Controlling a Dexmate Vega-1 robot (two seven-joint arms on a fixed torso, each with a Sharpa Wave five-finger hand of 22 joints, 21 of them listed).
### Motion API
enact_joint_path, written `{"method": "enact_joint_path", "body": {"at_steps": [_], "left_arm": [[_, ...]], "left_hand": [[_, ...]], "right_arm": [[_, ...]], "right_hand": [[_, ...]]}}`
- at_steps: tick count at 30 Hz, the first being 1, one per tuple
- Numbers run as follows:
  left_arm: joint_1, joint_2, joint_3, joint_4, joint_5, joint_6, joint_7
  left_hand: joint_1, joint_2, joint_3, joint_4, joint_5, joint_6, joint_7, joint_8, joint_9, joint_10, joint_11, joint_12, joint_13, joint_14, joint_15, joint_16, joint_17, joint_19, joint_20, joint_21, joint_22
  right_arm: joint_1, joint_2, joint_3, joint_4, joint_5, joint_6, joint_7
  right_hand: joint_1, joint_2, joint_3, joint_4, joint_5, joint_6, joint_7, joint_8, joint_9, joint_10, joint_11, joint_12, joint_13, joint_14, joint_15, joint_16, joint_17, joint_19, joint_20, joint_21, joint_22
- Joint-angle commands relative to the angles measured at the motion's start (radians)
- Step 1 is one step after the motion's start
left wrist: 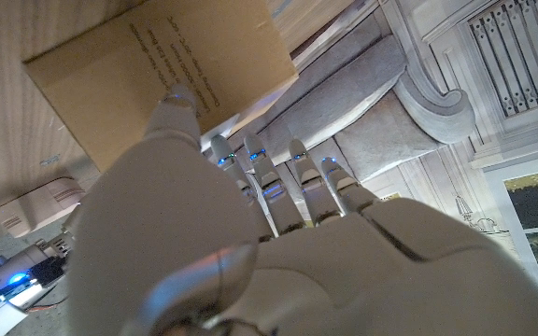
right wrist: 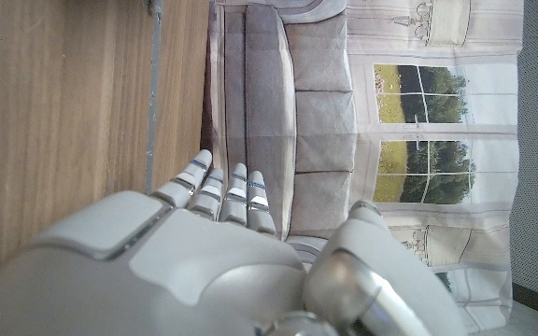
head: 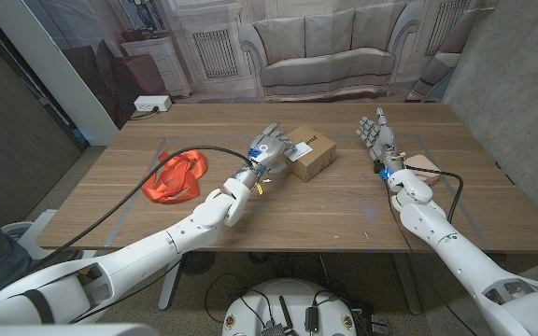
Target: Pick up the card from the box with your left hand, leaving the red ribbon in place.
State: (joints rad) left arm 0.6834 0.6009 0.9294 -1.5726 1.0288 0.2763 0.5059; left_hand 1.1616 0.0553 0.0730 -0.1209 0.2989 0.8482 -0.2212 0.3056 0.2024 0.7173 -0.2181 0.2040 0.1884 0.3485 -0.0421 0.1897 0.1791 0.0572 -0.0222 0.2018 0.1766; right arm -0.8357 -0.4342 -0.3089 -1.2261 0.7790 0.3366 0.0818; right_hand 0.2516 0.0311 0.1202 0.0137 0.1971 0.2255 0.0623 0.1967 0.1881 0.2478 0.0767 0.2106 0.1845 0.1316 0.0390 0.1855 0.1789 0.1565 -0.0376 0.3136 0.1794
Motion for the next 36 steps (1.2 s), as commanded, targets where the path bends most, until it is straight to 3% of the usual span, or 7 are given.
{"method": "enact_joint_path", "body": {"at_steps": [1, 17, 20, 36], "left_arm": [[0.014, 0.004, -0.003, -0.016, 0.003, 0.017, 0.012], [0.018, -0.003, -0.009, -0.009, -0.004, 0.019, 0.040], [0.019, -0.005, -0.011, -0.007, -0.008, 0.020, 0.048], [0.024, -0.013, -0.018, -0.008, -0.027, 0.031, 0.072]], "left_hand": [[0.020, 0.005, -0.006, -0.005, -0.008, 0.033, 0.001, 0.012, 0.002, 0.031, -0.001, 0.008, 0.005, 0.024, -0.150, 0.010, 0.002, 0.005, -0.014, 0.001, 0.003], [0.055, 0.014, -0.007, -0.005, -0.025, 0.139, 0.000, 0.047, 0.004, 0.136, -0.002, 0.012, 0.005, 0.074, -0.150, 0.014, 0.004, 0.020, -0.030, 0.003, 0.002], [0.065, 0.019, -0.010, -0.001, -0.036, 0.191, 0.002, 0.068, 0.006, 0.181, -0.002, 0.010, 0.004, 0.094, -0.152, 0.011, 0.003, 0.027, -0.035, 0.002, 0.002], [0.063, 0.037, -0.021, 0.020, -0.063, 0.294, 0.012, 0.113, 0.003, 0.303, -0.002, 0.009, 0.004, 0.184, -0.159, 0.020, 0.005, 0.066, -0.040, 0.008, 0.002]], "right_arm": [[0.003, 0.003, 0.002, 0.004, 0.003, 0.006, 0.010], [0.003, 0.005, 0.001, 0.004, 0.001, 0.013, 0.012], [0.002, 0.005, 0.001, 0.003, 0.001, 0.013, 0.011], [-0.005, -0.005, -0.001, -0.013, -0.008, 0.013, 0.006]], "right_hand": [[0.003, 0.002, -0.004, 0.003, 0.008, 0.007, -0.001, 0.002, 0.003, 0.012, -0.001, 0.004, 0.001, 0.012, 0.001, 0.005, 0.006, 0.009, 0.003, -0.006, 0.001], [0.003, 0.002, -0.006, 0.003, 0.008, 0.007, -0.002, 0.002, 0.003, 0.013, -0.001, 0.004, 0.001, 0.014, 0.000, 0.005, 0.006, 0.010, 0.003, -0.010, 0.002], [0.002, 0.002, -0.007, 0.003, 0.008, 0.008, -0.001, 0.002, 0.003, 0.013, -0.001, 0.004, 0.001, 0.014, 0.000, 0.005, 0.006, 0.011, 0.003, -0.011, 0.002], [0.002, 0.002, -0.008, 0.002, 0.008, 0.008, -0.001, 0.002, 0.004, 0.014, 0.000, 0.004, 0.001, 0.015, 0.001, 0.005, 0.006, 0.012, 0.004, -0.015, 0.002]]}}
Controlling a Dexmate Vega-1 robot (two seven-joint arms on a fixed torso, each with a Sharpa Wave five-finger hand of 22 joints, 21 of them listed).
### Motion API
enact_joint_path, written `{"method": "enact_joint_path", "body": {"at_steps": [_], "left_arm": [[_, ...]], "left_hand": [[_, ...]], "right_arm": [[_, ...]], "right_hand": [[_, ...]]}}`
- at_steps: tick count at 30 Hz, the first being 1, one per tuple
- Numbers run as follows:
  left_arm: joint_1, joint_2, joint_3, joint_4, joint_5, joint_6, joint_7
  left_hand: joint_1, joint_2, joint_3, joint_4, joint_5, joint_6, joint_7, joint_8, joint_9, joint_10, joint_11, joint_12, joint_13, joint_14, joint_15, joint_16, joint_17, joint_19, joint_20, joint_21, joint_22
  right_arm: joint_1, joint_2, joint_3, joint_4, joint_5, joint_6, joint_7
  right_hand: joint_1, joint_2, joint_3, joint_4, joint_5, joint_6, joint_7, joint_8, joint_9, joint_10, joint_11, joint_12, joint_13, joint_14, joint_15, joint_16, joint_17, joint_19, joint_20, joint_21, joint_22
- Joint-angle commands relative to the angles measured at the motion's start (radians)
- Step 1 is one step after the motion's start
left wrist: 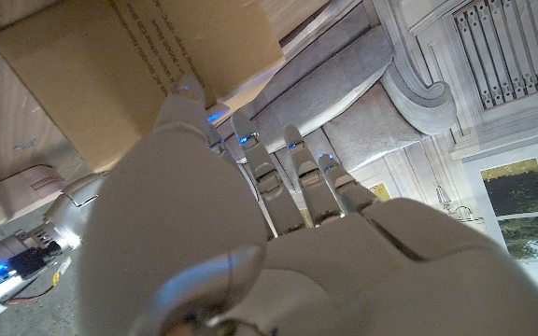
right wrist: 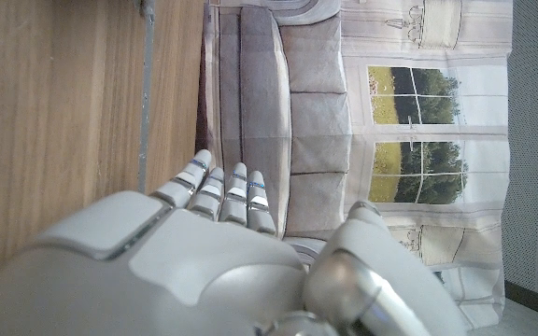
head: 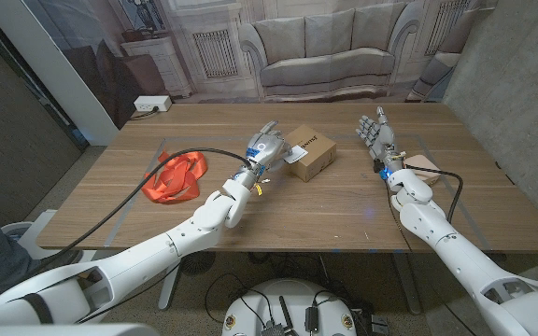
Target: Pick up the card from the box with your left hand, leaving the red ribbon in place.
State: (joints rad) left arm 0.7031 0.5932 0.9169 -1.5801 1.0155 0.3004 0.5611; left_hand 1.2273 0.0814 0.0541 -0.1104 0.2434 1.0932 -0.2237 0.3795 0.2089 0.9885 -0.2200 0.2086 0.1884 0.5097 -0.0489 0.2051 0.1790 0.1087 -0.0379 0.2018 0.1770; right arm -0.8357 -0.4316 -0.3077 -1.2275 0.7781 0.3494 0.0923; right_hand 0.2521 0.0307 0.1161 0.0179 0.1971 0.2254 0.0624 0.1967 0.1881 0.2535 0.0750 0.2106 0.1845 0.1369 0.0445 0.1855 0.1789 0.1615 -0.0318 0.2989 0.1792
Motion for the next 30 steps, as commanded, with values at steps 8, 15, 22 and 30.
{"method": "enact_joint_path", "body": {"at_steps": [8, 15, 22, 30], "left_arm": [[0.008, -0.012, -0.008, -0.006, -0.008, 0.028, 0.033], [0.013, -0.016, -0.011, -0.018, -0.007, 0.052, 0.033], [0.017, -0.015, -0.018, -0.030, -0.009, 0.060, 0.045], [0.025, -0.015, -0.030, -0.050, -0.025, 0.064, 0.047]], "left_hand": [[-0.004, 0.016, -0.005, 0.016, -0.012, 0.072, 0.021, 0.039, -0.017, 0.066, -0.001, 0.004, 0.004, 0.047, -0.151, 0.004, 0.004, 0.031, -0.024, 0.010, 0.001], [-0.006, 0.019, -0.008, 0.020, -0.013, 0.081, 0.021, 0.035, -0.025, 0.077, -0.001, 0.001, 0.004, 0.058, -0.151, 0.003, 0.004, 0.037, -0.024, 0.010, 0.001], [-0.006, 0.021, -0.008, 0.022, -0.014, 0.088, 0.020, 0.033, -0.027, 0.083, -0.001, 0.000, 0.004, 0.065, -0.152, 0.001, 0.004, 0.042, -0.028, 0.010, 0.001], [-0.006, 0.021, -0.010, 0.024, -0.015, 0.092, 0.019, 0.028, -0.031, 0.090, -0.001, -0.004, 0.004, 0.069, -0.152, -0.001, 0.004, 0.042, -0.025, 0.008, 0.001]], "right_arm": [[-0.007, -0.009, -0.002, -0.018, -0.007, 0.000, -0.005], [-0.008, -0.010, -0.002, -0.023, -0.007, -0.001, -0.007], [-0.010, -0.010, -0.002, -0.030, -0.008, -0.002, -0.012], [-0.010, -0.012, -0.003, -0.037, -0.008, -0.009, -0.017]], "right_hand": [[0.001, 0.003, -0.005, -0.002, 0.008, 0.008, -0.001, 0.002, 0.004, 0.008, 0.001, 0.004, 0.001, 0.010, -0.006, 0.005, 0.006, 0.008, -0.002, -0.003, 0.002], [0.001, 0.003, -0.006, -0.002, 0.008, 0.008, 0.000, 0.001, 0.004, 0.007, 0.001, 0.004, 0.001, 0.010, -0.006, 0.005, 0.006, 0.009, -0.002, -0.005, 0.002], [0.001, 0.003, -0.006, -0.003, 0.008, 0.009, 0.000, 0.002, 0.004, 0.007, -0.001, 0.003, 0.001, 0.010, -0.007, 0.005, 0.006, 0.009, -0.002, -0.007, 0.002], [0.001, 0.004, -0.007, -0.003, 0.008, 0.009, 0.000, 0.002, 0.004, 0.008, 0.002, 0.003, 0.001, 0.011, -0.006, 0.005, 0.006, 0.010, -0.002, -0.010, 0.002]]}}
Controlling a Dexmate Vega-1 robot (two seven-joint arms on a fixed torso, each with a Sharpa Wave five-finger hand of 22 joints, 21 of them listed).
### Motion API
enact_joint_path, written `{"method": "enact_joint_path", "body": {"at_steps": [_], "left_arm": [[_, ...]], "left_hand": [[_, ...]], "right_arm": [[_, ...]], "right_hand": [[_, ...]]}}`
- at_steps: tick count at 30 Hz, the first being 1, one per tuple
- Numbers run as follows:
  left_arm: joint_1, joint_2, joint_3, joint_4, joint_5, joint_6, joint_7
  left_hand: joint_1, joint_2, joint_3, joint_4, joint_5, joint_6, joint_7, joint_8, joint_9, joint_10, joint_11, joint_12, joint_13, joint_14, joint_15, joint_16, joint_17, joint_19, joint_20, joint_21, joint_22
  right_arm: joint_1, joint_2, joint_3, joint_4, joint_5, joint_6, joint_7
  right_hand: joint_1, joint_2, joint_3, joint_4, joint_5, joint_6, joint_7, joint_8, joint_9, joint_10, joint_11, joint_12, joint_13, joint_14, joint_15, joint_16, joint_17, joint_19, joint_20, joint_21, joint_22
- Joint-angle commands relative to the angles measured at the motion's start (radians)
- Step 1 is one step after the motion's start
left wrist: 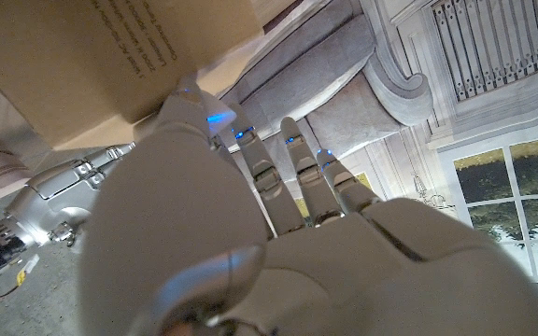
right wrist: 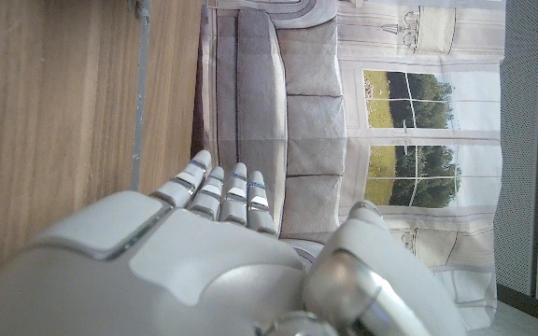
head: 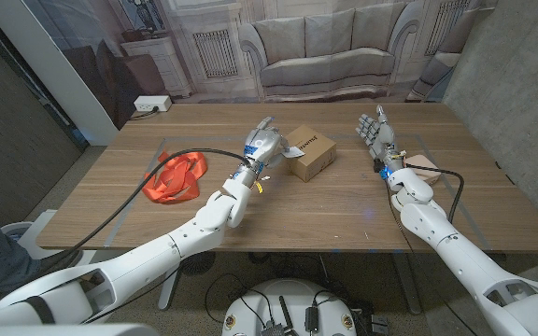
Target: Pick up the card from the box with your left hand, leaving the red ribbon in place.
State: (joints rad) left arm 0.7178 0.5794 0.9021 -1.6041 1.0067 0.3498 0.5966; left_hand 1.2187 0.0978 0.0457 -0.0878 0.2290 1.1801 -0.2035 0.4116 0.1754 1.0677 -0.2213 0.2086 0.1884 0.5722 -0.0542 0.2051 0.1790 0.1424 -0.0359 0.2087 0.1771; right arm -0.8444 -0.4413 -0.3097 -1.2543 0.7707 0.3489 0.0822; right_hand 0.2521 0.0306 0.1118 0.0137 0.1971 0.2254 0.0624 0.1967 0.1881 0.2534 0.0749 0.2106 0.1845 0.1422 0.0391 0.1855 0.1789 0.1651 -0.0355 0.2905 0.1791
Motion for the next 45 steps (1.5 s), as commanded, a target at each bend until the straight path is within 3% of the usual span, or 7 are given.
{"method": "enact_joint_path", "body": {"at_steps": [1, 35, 45], "left_arm": [[0.011, -0.001, -0.015, -0.026, -0.016, 0.015, 0.012], [0.013, 0.018, -0.033, -0.119, 0.042, 0.068, -0.087], [0.035, 0.021, -0.068, -0.189, -0.018, 0.075, -0.177]], "left_hand": [[0.003, 0.005, -0.002, 0.002, -0.001, 0.005, -0.001, -0.005, 0.002, 0.011, 0.001, -0.004, 0.004, 0.007, -0.146, -0.001, 0.004, 0.009, -0.027, 0.001, 0.001], [0.010, 0.006, -0.006, 0.005, -0.002, 0.029, 0.003, -0.018, -0.002, 0.025, 0.000, -0.013, 0.003, 0.019, -0.148, -0.008, 0.003, 0.013, -0.036, -0.003, 0.001], [0.013, 0.005, -0.007, 0.005, -0.003, 0.036, 0.006, -0.021, -0.003, 0.029, 0.000, -0.013, 0.003, 0.021, -0.147, -0.009, 0.003, 0.013, -0.038, -0.003, 0.001]], "right_arm": [[-0.001, -0.002, -0.001, -0.010, 0.000, -0.009, -0.007], [0.007, -0.006, 0.002, -0.006, 0.000, -0.010, -0.005], [0.010, -0.002, 0.004, 0.005, 0.007, -0.009, 0.003]], "right_hand": [[0.001, 0.004, -0.003, 0.001, 0.008, 0.009, 0.000, 0.002, 0.004, 0.008, 0.002, 0.004, 0.001, 0.006, 0.001, 0.005, 0.006, 0.006, 0.002, -0.002, 0.003], [0.002, 0.006, -0.006, -0.001, 0.009, 0.007, 0.001, 0.001, 0.004, 0.008, 0.002, 0.003, 0.001, 0.005, 0.002, 0.004, 0.006, 0.010, 0.001, -0.012, 0.003], [0.003, 0.007, -0.006, -0.003, 0.009, 0.009, 0.001, 0.002, 0.004, 0.008, 0.000, 0.003, 0.002, 0.005, 0.001, 0.003, 0.006, 0.012, 0.001, -0.016, 0.003]]}}
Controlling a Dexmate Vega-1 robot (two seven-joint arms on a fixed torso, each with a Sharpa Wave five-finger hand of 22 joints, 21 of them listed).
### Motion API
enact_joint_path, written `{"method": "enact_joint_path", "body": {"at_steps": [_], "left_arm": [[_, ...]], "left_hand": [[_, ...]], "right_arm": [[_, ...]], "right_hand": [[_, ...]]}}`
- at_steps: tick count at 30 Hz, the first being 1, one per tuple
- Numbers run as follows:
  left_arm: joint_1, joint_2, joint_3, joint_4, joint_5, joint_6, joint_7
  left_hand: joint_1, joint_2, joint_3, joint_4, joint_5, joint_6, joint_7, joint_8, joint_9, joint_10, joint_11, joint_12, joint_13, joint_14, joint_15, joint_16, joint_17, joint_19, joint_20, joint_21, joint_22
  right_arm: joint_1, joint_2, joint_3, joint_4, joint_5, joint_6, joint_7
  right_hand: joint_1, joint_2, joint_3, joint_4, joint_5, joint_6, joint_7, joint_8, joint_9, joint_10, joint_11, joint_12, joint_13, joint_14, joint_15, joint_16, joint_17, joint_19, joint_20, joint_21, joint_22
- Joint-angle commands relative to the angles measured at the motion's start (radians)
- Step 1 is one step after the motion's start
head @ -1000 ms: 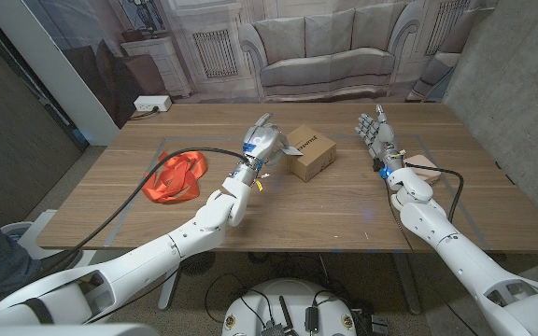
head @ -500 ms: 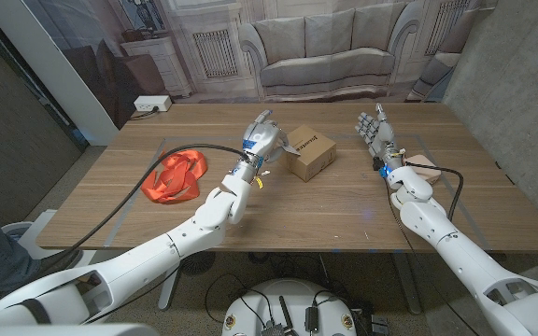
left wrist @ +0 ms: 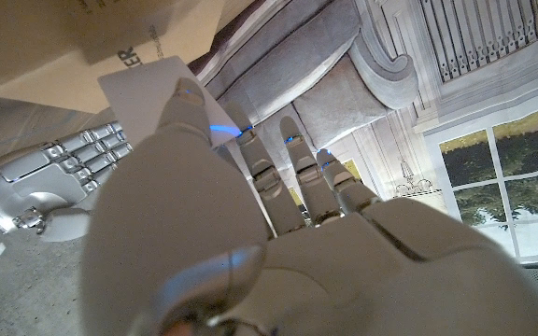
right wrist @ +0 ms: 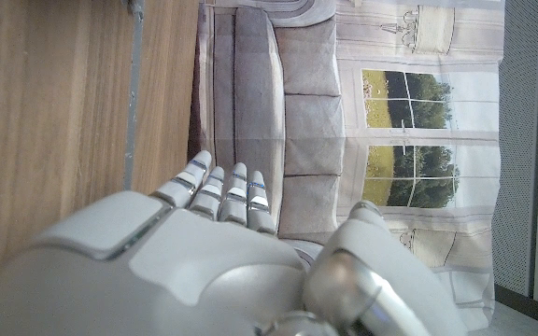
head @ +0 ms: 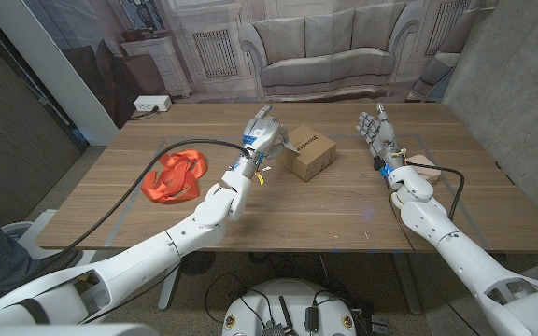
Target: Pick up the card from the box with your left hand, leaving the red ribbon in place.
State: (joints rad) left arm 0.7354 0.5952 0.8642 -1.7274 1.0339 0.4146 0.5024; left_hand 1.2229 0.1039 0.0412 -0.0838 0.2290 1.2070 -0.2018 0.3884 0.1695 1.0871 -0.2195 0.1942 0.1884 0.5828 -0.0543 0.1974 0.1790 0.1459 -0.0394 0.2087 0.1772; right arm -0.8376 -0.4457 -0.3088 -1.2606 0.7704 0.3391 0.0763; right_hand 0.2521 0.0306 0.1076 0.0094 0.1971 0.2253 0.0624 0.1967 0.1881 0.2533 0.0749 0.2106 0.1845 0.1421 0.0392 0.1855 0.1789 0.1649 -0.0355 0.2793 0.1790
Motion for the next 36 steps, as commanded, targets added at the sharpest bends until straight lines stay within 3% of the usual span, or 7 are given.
{"method": "enact_joint_path", "body": {"at_steps": [1, 25, 36], "left_arm": [[0.018, 0.006, -0.030, -0.072, -0.041, 0.015, -0.092], [0.033, 0.020, -0.053, -0.183, 0.023, 0.081, -0.245], [0.047, 0.033, -0.096, -0.237, -0.021, 0.068, -0.288]], "left_hand": [[0.009, -0.001, -0.003, 0.001, -0.002, 0.010, 0.004, 0.002, 0.003, 0.010, -0.002, 0.001, 0.003, 0.012, -0.147, -0.001, 0.003, 0.010, -0.035, -0.003, 0.001], [0.017, -0.001, -0.004, 0.001, -0.003, 0.024, 0.009, -0.009, 0.002, 0.018, -0.001, -0.002, 0.004, 0.022, -0.146, -0.003, 0.003, 0.008, -0.039, -0.006, 0.001], [0.020, 0.000, -0.004, 0.001, -0.003, 0.029, 0.012, -0.014, 0.003, 0.021, -0.001, -0.003, 0.004, 0.027, -0.145, -0.003, 0.003, 0.008, -0.046, -0.006, 0.001]], "right_arm": [[0.003, 0.002, 0.003, 0.012, 0.007, 0.001, 0.009], [-0.025, -0.002, 0.015, -0.004, 0.020, 0.013, 0.014], [-0.029, -0.007, 0.011, -0.019, 0.012, 0.006, 0.001]], "right_hand": [[0.003, 0.007, -0.002, 0.001, 0.009, 0.009, 0.001, 0.001, 0.004, 0.007, 0.001, 0.003, 0.002, 0.005, 0.001, 0.003, 0.006, 0.012, 0.001, -0.005, 0.003], [0.005, 0.008, -0.004, -0.001, 0.009, 0.009, 0.003, 0.002, 0.004, 0.009, 0.002, 0.003, 0.002, 0.006, 0.001, 0.003, 0.006, 0.015, 0.001, -0.012, 0.003], [0.005, 0.010, -0.005, -0.002, 0.009, 0.010, 0.001, 0.002, 0.004, 0.009, 0.003, 0.003, 0.002, 0.006, 0.001, 0.003, 0.006, 0.016, 0.001, -0.016, 0.004]]}}
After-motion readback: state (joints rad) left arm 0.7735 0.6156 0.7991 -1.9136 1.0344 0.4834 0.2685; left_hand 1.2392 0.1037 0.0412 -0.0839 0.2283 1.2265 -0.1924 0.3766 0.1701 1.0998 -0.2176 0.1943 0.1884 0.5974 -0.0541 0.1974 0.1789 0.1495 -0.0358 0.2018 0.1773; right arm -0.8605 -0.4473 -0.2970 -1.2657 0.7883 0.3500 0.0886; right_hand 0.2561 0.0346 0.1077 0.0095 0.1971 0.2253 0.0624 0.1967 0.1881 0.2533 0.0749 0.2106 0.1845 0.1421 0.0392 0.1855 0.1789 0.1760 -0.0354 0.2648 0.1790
